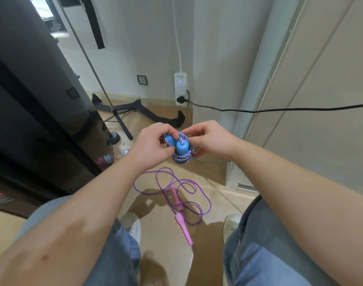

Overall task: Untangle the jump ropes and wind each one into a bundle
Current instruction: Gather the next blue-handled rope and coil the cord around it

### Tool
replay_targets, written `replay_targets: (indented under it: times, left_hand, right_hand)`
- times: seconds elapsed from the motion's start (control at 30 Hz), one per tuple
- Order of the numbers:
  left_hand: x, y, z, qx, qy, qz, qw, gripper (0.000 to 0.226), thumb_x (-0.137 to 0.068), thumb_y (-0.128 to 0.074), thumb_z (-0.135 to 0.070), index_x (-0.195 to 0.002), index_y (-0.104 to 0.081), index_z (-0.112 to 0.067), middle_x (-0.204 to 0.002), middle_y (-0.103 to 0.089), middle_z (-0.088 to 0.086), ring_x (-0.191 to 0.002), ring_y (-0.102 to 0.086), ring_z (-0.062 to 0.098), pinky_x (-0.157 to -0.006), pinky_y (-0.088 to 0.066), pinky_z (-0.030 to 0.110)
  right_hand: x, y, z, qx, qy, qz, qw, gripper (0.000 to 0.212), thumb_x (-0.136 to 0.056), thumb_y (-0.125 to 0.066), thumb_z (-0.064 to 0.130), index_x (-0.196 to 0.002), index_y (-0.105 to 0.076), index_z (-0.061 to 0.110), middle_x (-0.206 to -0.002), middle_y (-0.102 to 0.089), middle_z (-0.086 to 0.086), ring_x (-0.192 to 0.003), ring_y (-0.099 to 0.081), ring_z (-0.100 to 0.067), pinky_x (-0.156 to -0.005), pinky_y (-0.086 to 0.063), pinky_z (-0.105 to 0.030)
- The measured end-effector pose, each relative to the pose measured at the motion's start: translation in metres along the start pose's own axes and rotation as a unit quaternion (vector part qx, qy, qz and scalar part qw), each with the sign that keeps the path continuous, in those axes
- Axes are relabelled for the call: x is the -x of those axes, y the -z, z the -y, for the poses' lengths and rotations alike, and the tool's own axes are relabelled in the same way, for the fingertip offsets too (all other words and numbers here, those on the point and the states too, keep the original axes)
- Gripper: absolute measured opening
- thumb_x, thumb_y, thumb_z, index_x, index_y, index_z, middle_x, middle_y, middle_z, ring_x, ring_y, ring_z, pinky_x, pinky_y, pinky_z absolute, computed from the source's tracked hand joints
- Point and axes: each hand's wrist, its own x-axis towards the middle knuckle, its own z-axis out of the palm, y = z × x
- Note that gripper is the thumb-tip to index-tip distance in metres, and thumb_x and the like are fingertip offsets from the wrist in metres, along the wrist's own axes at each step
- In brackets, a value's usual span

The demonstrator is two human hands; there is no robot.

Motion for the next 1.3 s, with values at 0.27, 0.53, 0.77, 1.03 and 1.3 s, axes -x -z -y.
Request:
replay_targets:
  times: [0.27, 0.53, 0.77, 1.03, 1.3]
  left_hand:
    - [-0.003, 0.001, 0.002, 0.028, -0.013, -0.035, 0.999, 0.035, -0.077, -0.074, -0.002, -0.103, -0.077, -0.024, -0.104, -0.064, -0.008, -0.1, -0.062, 0.004, -0.09, -0.054, 0.022]
    - [-0.003, -0.006, 0.009, -0.018, -0.018, -0.001, 1.0, 0.047, -0.079, -0.073, -0.008, -0.121, -0.07, -0.032, -0.109, -0.06, -0.011, -0.102, -0.058, 0.002, -0.093, -0.052, 0.024]
    - [-0.001, -0.006, 0.006, -0.051, 0.018, 0.001, 0.999, 0.034, -0.078, -0.069, -0.013, -0.107, -0.068, -0.03, -0.101, -0.067, -0.014, -0.091, -0.063, 0.005, -0.087, -0.054, 0.026]
    - [0.001, -0.007, -0.003, -0.025, 0.065, -0.044, 0.997, 0.003, -0.084, -0.07, -0.026, -0.084, -0.071, -0.028, -0.077, -0.069, -0.012, -0.073, -0.064, 0.003, -0.063, -0.046, 0.015]
    - [-0.002, -0.015, -0.002, 0.022, 0.139, 0.001, 0.99, 0.007, -0.089, -0.062, -0.022, -0.083, -0.065, -0.024, -0.086, -0.07, -0.004, -0.078, -0.069, 0.013, -0.07, -0.057, 0.032]
  right_hand:
    - [-0.013, -0.008, -0.004, -0.003, -0.021, -0.169, 0.985, 0.014, -0.082, -0.06, 0.009, -0.084, -0.073, 0.014, -0.078, -0.072, -0.008, -0.066, -0.067, -0.02, -0.06, -0.063, -0.036]
    - [-0.009, -0.001, -0.001, 0.257, 0.038, -0.09, 0.961, 0.033, -0.085, -0.056, 0.011, -0.102, -0.079, 0.027, -0.076, -0.067, 0.009, -0.069, -0.057, -0.006, -0.058, -0.04, -0.013]
    - [-0.008, -0.009, -0.007, 0.141, 0.046, -0.1, 0.984, 0.021, -0.086, -0.066, 0.004, -0.091, -0.065, 0.025, -0.078, -0.069, 0.006, -0.063, -0.064, -0.008, -0.066, -0.057, -0.026]
    - [-0.004, -0.003, 0.0, 0.004, 0.016, -0.047, 0.999, 0.018, -0.093, -0.061, 0.005, -0.109, -0.069, 0.007, -0.077, -0.068, -0.005, -0.061, -0.06, -0.009, -0.065, -0.054, -0.024]
    - [-0.004, -0.015, -0.004, 0.268, 0.067, -0.046, 0.96, 0.043, -0.08, -0.075, 0.031, -0.122, -0.065, 0.028, -0.113, -0.072, 0.01, -0.101, -0.066, -0.008, -0.088, -0.052, -0.027]
